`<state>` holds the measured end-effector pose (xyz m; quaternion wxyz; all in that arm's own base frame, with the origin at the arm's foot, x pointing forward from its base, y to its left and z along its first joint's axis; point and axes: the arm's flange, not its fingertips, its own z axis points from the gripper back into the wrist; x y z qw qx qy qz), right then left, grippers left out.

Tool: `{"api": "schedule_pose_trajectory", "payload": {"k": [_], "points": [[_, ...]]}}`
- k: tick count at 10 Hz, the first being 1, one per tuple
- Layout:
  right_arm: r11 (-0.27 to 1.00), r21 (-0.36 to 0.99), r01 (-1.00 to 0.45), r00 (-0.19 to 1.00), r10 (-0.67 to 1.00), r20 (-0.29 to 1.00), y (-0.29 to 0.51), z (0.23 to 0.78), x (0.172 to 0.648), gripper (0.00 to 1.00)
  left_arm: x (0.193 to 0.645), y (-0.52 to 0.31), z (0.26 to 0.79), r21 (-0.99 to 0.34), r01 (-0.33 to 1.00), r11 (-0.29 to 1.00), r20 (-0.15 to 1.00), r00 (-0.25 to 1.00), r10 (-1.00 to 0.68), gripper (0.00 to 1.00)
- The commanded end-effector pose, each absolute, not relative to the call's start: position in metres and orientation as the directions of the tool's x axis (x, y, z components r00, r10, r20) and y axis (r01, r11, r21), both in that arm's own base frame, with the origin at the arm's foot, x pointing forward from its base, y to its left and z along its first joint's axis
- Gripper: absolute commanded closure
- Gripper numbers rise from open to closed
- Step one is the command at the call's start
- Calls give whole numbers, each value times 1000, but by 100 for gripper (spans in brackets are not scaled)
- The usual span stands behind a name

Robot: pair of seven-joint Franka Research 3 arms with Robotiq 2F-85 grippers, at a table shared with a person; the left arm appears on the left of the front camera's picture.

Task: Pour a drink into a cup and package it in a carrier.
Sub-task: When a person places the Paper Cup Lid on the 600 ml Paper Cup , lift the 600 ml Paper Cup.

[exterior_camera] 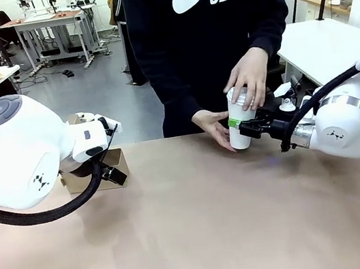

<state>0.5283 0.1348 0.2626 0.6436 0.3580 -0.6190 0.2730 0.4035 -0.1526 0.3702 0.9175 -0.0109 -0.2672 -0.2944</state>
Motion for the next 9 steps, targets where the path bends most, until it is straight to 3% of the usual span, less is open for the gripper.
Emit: {"api": "schedule_pose_trajectory", "payload": {"k": [1, 9], "points": [[595, 121, -794, 81, -94, 992, 135, 267, 524, 20, 404, -152, 370, 135, 545, 827, 498, 684, -533, 0], [595, 121, -794, 81, -94, 992, 135, 267, 524, 20, 404, -152, 370, 135, 545, 827, 498, 684, -533, 0]]}}
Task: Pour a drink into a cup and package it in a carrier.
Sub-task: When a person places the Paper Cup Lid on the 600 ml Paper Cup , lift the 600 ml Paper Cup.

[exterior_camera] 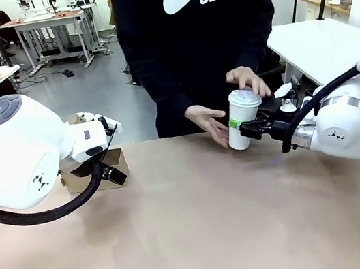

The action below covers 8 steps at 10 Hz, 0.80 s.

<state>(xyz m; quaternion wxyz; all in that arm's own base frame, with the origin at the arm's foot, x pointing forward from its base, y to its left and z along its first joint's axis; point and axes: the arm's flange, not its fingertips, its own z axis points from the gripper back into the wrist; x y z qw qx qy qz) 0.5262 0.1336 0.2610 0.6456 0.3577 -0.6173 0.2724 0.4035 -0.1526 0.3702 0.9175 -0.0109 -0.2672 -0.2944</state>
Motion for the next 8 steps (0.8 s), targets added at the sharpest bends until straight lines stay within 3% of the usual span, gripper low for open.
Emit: {"api": "schedule_pose_trajectory", "payload": {"k": [1, 8], "points": [[595, 121, -794, 81, -94, 992, 135, 267, 524, 20, 404, -152, 370, 135, 545, 827, 498, 684, -533, 0], [595, 121, -794, 81, -94, 992, 135, 267, 524, 20, 404, -152, 370, 135, 545, 827, 498, 684, -533, 0]]}}
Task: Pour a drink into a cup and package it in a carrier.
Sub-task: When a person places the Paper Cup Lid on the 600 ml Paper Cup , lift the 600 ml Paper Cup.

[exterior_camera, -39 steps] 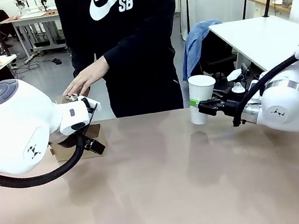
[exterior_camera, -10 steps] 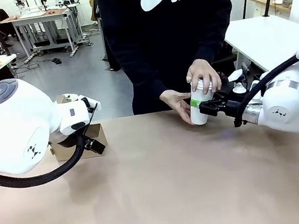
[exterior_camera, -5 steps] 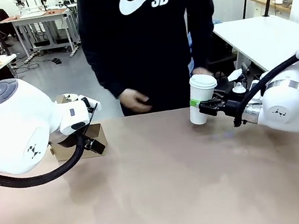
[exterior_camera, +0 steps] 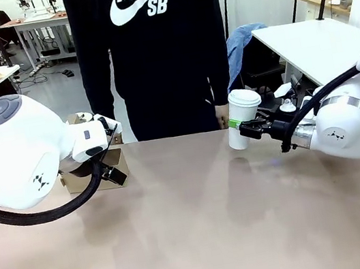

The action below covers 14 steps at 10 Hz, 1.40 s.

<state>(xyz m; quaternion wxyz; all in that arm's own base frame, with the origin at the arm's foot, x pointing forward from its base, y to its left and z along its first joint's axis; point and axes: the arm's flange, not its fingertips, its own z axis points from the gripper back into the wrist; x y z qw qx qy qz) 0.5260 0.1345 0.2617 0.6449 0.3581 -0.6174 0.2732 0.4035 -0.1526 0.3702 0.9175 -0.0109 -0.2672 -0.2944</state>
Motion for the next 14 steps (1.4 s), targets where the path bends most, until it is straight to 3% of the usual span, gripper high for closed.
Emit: {"api": "schedule_pose_trajectory", "payload": {"k": [1, 14], "points": [[595, 121, -794, 81, -94, 992, 135, 267, 524, 20, 404, -152, 370, 135, 545, 827, 498, 684, -533, 0], [603, 136, -786, 111, -79, 991, 101, 242, 511, 20, 404, -152, 370, 135, 545, 827, 498, 684, -533, 0]]}}
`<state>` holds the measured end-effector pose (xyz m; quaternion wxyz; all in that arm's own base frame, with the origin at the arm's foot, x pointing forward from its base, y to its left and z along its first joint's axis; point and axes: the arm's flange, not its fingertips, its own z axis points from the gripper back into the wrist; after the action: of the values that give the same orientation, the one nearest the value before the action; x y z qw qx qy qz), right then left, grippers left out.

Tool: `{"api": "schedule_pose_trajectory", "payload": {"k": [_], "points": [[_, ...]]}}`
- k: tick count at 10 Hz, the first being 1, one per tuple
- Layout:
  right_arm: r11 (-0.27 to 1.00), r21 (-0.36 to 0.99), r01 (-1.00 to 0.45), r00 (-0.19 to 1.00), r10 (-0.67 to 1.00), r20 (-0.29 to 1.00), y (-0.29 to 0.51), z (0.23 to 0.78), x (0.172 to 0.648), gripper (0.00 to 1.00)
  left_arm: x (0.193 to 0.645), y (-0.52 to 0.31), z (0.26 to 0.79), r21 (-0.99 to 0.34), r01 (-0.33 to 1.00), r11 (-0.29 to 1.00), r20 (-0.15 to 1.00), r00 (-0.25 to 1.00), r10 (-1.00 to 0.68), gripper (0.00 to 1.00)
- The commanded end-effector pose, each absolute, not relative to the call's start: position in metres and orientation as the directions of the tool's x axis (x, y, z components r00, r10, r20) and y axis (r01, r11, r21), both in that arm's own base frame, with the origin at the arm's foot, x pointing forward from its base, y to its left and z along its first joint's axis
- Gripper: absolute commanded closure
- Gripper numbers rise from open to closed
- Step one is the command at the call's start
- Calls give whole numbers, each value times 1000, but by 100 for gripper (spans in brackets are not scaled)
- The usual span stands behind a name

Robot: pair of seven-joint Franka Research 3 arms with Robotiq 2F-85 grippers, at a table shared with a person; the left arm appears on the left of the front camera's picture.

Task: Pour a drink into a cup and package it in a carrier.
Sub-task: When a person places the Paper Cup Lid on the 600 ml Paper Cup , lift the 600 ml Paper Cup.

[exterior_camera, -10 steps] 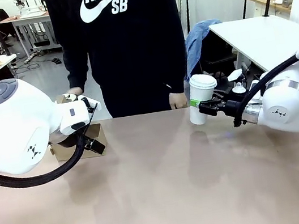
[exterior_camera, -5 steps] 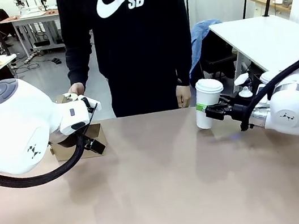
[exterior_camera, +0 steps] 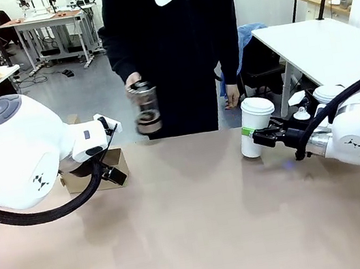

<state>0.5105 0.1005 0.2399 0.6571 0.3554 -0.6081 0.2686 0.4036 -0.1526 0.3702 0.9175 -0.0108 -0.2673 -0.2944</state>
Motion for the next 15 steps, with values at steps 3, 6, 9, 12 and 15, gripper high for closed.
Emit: {"api": "schedule_pose_trajectory", "payload": {"k": [3, 6, 9, 12, 15], "points": [[603, 136, -786, 111, -79, 991, 101, 242, 511, 20, 404, -152, 370, 135, 545, 827, 498, 684, -533, 0], [603, 141, -785, 117, -79, 990, 100, 239, 510, 20, 404, -152, 370, 135, 545, 827, 498, 684, -533, 0], [641, 153, -752, 133, -80, 988, 86, 269, 518, 20, 404, -152, 370, 135, 545, 827, 498, 684, -533, 0], [643, 93, -760, 96, -31, 995, 83, 290, 527, 20, 404, -152, 370, 135, 545, 827, 498, 684, -533, 0], [613, 16, -790, 49, 37, 998, 67, 341, 528, 20, 404, -152, 370, 135, 545, 827, 498, 684, -533, 0]]}}
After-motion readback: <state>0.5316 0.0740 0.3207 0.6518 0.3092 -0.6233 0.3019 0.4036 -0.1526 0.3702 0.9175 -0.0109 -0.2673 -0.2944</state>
